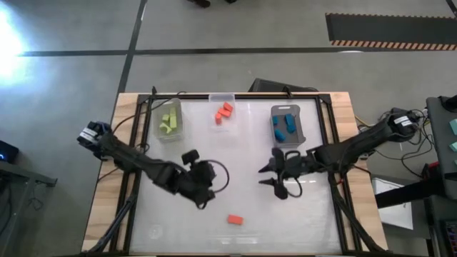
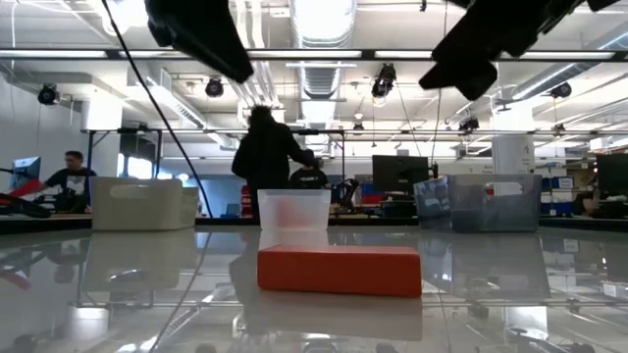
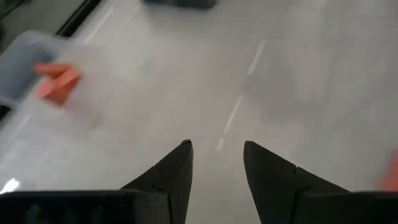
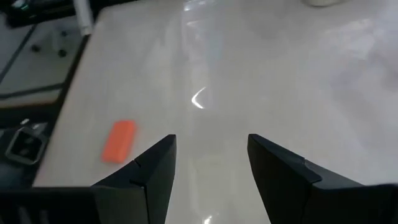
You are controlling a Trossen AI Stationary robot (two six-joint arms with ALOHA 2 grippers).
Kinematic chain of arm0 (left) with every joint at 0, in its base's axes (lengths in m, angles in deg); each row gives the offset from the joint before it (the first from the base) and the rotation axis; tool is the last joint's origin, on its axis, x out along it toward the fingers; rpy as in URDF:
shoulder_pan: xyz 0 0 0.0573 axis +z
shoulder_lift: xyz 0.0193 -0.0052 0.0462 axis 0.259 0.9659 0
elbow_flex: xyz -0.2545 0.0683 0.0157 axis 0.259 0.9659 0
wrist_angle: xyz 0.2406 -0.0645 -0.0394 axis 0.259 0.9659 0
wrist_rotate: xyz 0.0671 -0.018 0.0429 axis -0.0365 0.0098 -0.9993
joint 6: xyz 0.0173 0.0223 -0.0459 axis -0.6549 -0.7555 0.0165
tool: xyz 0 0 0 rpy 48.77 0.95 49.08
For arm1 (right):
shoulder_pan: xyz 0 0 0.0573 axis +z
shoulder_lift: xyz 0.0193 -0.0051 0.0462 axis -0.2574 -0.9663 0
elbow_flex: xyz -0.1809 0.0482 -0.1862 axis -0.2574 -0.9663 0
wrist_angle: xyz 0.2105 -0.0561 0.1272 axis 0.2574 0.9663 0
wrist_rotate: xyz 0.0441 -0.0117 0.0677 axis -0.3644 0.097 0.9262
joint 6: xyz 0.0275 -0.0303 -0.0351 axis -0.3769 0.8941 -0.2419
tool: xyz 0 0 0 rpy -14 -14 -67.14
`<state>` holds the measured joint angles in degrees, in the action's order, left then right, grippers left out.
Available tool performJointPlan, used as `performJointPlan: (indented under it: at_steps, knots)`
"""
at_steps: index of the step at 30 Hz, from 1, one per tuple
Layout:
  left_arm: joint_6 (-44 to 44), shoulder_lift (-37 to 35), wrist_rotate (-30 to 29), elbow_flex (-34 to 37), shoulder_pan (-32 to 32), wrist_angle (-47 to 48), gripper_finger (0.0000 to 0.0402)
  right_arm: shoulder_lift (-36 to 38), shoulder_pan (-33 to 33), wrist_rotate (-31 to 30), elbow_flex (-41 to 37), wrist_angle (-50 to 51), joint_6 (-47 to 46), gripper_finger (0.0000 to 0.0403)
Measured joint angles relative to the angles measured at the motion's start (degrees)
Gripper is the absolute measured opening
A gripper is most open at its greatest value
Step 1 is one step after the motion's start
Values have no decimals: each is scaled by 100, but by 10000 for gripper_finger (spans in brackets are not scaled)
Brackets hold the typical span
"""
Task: Sort & place blocks by color
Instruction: Put the orange block into the transparent bin
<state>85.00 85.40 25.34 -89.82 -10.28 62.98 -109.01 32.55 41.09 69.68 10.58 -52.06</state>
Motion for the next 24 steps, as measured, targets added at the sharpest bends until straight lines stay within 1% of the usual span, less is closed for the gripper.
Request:
performJointPlan:
  at_steps: [4,11,15,17,24]
  knots:
    - [-155,2,-2,2,-317,-406,128,-344,443,-90,245,-123,75,189]
    - [-116,4,-13,9,-727,-810,128,-1150,1194,-753,625,-635,64,189]
    - [-118,4,-22,9,-906,-1001,128,-1765,1517,-1288,1057,-658,-25,189]
    - [-115,7,-21,11,-976,-1100,128,-2115,1646,-1458,1316,-661,-32,189]
    - [-114,7,-22,249,-1068,-1550,128,-3345,1862,-1510,2432,-608,-34,189]
